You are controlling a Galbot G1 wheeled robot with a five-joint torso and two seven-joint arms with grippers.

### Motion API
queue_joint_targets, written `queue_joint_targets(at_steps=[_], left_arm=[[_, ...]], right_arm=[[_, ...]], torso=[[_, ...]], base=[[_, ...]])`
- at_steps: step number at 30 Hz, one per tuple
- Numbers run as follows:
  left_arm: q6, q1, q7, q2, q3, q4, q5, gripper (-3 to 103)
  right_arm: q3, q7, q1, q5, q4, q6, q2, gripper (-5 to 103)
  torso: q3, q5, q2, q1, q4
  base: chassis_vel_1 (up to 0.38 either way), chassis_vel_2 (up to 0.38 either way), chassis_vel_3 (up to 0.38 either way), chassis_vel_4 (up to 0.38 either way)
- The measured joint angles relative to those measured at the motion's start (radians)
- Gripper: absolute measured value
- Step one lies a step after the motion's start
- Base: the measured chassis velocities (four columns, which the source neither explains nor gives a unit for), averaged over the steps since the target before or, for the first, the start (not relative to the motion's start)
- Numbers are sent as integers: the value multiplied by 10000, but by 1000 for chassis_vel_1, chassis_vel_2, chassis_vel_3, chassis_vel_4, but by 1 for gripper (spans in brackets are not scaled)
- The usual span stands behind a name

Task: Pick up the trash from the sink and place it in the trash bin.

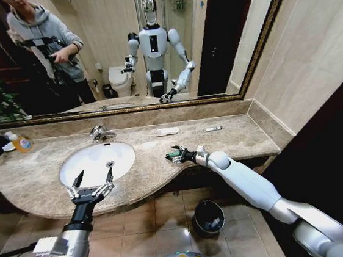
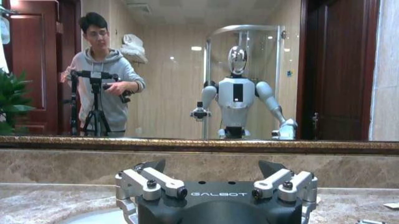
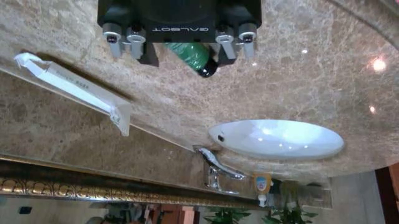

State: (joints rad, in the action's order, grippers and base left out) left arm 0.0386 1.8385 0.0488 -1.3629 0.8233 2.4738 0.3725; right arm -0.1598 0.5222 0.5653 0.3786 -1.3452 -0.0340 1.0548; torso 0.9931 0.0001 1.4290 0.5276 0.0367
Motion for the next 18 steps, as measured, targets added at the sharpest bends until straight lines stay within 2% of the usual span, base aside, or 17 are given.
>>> queue_joint_targets(at_steps=[3, 6, 7, 9, 11, 12, 15, 18], left_arm=[[0, 0, 0, 0, 0, 0, 0, 100], [0, 0, 0, 0, 0, 0, 0, 100], [0, 0, 0, 0, 0, 0, 0, 100], [0, 0, 0, 0, 0, 0, 0, 100], [0, 0, 0, 0, 0, 0, 0, 100], [0, 0, 0, 0, 0, 0, 0, 100], [0, 0, 0, 0, 0, 0, 0, 100], [0, 0, 0, 0, 1, 0, 0, 100]], right_arm=[[66, 17, 74, 3, 4, 42, 4, 49], [101, 23, 103, 3, 1, 51, 4, 44], [130, 20, 120, 1, -1, 74, 7, 33], [150, 2, 132, -1, -12, 96, 9, 33], [184, -21, 159, 1, -62, 101, 5, 22], [184, -21, 159, 1, -62, 101, 5, 22], [288, -52, 256, 27, -289, 76, -49, 13], [391, -96, 329, 63, -471, 30, -96, 10]], torso=[[0, 0, 0, 0, 0], [0, 0, 0, 0, 0], [0, 0, 0, 0, 0], [0, 0, 0, 0, 0], [0, 0, 0, 0, 0], [0, 0, 0, 0, 0], [0, -1, 1, 0, 0], [0, 0, 2, 0, 1]], base=[[0, 0, 0, 0], [0, 0, 0, 0], [0, 0, 0, 0], [0, 0, 0, 0], [0, 0, 0, 0], [0, 0, 0, 0], [0, 0, 0, 0], [0, 0, 0, 0]])
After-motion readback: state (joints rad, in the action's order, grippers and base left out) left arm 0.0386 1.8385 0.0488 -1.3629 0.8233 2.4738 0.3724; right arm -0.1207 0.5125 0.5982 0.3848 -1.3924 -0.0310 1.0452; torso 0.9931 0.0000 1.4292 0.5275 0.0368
